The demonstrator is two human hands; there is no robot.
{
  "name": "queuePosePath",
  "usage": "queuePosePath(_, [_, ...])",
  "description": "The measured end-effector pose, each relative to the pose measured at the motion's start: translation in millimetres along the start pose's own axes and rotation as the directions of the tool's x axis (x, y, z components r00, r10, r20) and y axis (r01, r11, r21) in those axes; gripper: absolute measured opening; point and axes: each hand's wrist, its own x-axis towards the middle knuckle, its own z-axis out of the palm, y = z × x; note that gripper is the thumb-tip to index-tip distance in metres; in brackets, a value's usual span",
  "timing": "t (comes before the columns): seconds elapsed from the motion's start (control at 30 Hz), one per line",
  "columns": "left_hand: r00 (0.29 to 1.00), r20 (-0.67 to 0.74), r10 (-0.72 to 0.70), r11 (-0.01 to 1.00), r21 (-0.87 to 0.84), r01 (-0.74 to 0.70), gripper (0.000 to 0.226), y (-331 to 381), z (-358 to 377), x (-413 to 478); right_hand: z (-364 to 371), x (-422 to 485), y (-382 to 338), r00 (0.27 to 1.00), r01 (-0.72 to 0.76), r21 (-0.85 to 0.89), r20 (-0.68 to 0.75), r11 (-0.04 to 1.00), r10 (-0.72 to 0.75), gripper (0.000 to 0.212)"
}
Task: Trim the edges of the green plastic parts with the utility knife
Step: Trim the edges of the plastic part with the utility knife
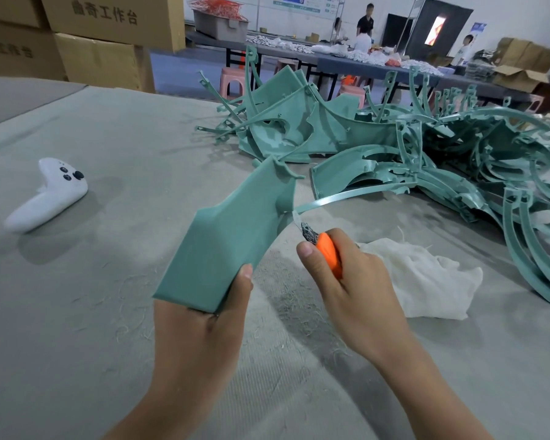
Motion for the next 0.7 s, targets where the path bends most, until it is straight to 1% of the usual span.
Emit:
queuePosePath(0.2, [1.000,0.006,-0.010,1.000,-0.001,0.010,0.024,-3.4,2.0,0.9,-0.9,0.1,0.0,1.000,-0.003,-0.034,-0.004,0.999,0.003,0.043])
queuePosePath(0.27, [1.000,0.007,-0.003,1.000,0.000,0.003,0.017,-5.3,1.7,0.5,-1.1,0.0,0.0,1.000,0.001,-0.043,-0.003,0.999,-0.001,0.043])
queuePosePath(0.33, [1.000,0.017,0.008,1.000,0.005,-0.008,0.003,-6.2,1.4,0.8,-1.5,-0.1,0.3,1.000,0.005,-0.056,-0.002,0.998,-0.006,0.043])
queuePosePath(0.43, [0.999,0.027,0.033,0.999,0.012,-0.034,0.007,-7.0,1.1,1.3,-1.9,0.2,0.9,1.000,0.010,-0.077,0.000,0.997,-0.010,0.044])
queuePosePath(0.6, [0.999,0.018,0.048,0.999,0.003,-0.048,0.008,-4.1,0.9,3.3,-1.1,0.1,1.1,1.000,-0.004,-0.117,0.012,0.993,0.006,0.047])
queuePosePath(0.7, [0.998,0.011,0.062,0.998,0.030,-0.062,0.009,1.3,1.6,4.7,0.0,0.3,1.3,1.000,-0.019,-0.167,0.013,0.986,0.021,0.050])
